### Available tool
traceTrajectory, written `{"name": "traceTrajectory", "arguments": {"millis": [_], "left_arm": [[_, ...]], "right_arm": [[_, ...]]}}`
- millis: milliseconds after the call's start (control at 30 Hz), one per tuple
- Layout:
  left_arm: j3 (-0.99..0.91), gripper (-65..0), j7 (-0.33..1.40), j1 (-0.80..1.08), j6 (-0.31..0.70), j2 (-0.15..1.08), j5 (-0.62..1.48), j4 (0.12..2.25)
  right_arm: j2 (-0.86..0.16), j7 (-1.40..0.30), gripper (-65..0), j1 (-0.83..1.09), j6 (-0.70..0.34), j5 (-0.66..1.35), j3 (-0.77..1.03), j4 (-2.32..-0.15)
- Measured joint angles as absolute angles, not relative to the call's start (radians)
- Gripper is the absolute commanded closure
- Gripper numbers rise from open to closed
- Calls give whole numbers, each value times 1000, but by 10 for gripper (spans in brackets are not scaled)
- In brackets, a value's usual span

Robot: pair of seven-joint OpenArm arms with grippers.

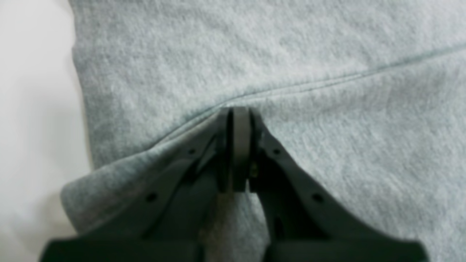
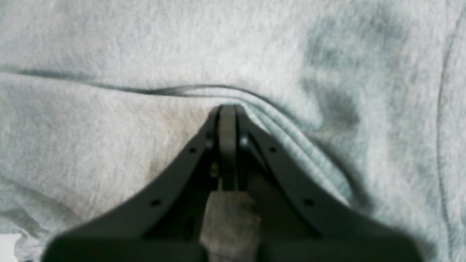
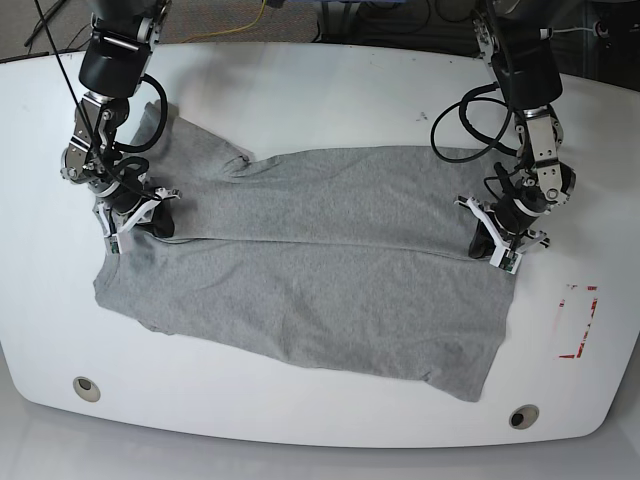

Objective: Layout the t-shirt on the table in an organized manner, then fold the t-shirt properly
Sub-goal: 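Open both grippers and lift them off the shirt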

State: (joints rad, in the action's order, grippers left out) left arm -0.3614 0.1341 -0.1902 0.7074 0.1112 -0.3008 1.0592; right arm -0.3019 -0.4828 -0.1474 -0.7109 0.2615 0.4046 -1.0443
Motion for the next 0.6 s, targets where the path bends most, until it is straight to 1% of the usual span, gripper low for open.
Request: {"name": "traceTrajectory", "arguments": {"millis": [100, 167, 300, 367, 467, 533, 600], "left_arm": [[-361, 0, 135, -191, 707, 110, -303, 1063], [-360, 0, 148, -187, 707, 108, -315, 1088], [-358, 0, 202, -162, 707, 104, -348, 1174], [-360, 0, 200, -139, 699, 106, -347, 1219], [-362, 0, 195, -110, 700, 112, -345, 1294], [-364, -12, 198, -99, 700, 111, -344, 1330], [-364, -43, 203, -96, 701, 109, -338, 1365]], "right_arm": [[-302, -500, 0, -148, -711, 262, 405, -1060], [-299, -556, -19, -142, -709, 242, 405, -1114], [-290, -712, -125, -80, -699, 205, 430, -1301], [-285, -737, -220, -34, -698, 225, 475, -1403], [-289, -781, -325, 21, -686, 250, 530, -1551], [-287, -803, -379, 38, -681, 257, 550, -1619], [-278, -830, -412, 52, -685, 274, 563, -1683]]}}
